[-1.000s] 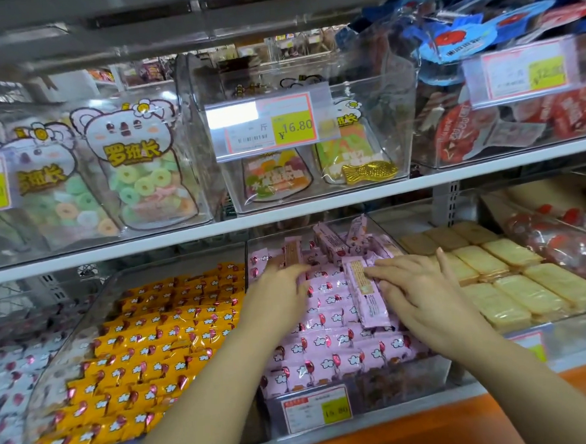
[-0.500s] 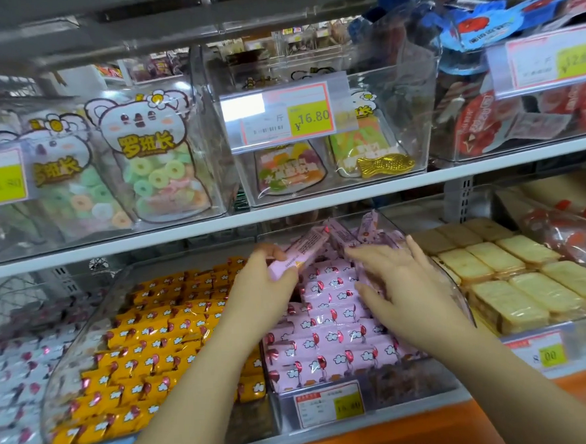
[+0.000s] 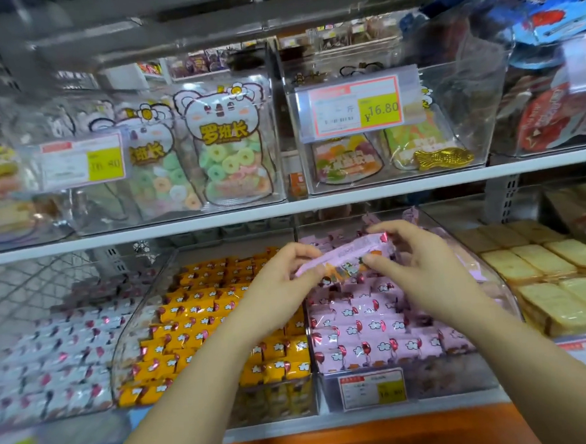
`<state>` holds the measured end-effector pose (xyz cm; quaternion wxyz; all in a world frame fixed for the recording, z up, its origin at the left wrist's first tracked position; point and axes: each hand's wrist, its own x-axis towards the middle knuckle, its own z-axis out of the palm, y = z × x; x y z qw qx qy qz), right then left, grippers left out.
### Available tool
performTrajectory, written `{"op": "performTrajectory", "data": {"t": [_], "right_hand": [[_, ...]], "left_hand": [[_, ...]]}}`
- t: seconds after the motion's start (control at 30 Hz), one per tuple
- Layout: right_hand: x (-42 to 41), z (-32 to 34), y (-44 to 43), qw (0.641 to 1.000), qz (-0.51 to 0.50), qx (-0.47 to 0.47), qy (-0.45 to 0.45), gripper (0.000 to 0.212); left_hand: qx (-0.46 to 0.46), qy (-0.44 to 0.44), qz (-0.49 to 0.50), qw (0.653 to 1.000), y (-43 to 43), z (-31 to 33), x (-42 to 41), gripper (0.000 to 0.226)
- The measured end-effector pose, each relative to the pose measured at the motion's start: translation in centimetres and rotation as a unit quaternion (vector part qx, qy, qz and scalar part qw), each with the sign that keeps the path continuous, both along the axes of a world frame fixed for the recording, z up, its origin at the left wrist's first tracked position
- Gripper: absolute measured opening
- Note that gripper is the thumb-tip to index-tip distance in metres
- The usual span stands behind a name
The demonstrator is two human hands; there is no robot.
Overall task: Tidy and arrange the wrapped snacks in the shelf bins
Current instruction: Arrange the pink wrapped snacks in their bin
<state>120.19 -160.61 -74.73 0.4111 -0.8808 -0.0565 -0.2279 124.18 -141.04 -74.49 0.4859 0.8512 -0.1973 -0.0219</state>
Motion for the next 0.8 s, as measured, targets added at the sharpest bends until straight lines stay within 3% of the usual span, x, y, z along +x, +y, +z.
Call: {"op": "performTrajectory", "data": {"t": [0.13,0.27,0.53,0.8], "right_hand": [[1.3,0.1,0.8,0.995,-0.081,-0.002,-0.065,0.036],[3.4,0.1,1.7,0.991,-0.118,-0.017,-0.053,0.036],[6.8,0.7,1.9,0.996,-0.069,-0.060,-0.005,0.043],[7.7,-0.1,1.8,0.997,-0.031,-0.065,0.021,0.041]], "left_hand": [[0.136,-0.108,0.093,0.980,-0.1,-0.5,1.2,0.035],[0.253,-0.148,0.115,0.949,-0.4,-1.0,3.2,0.028],[0.391,-0.114,0.086,0.909,-2.4,-1.6,6.6,0.022],[0.438,-0.056,0.123,0.889,-3.9,-0.8,7.2,0.045]]}}
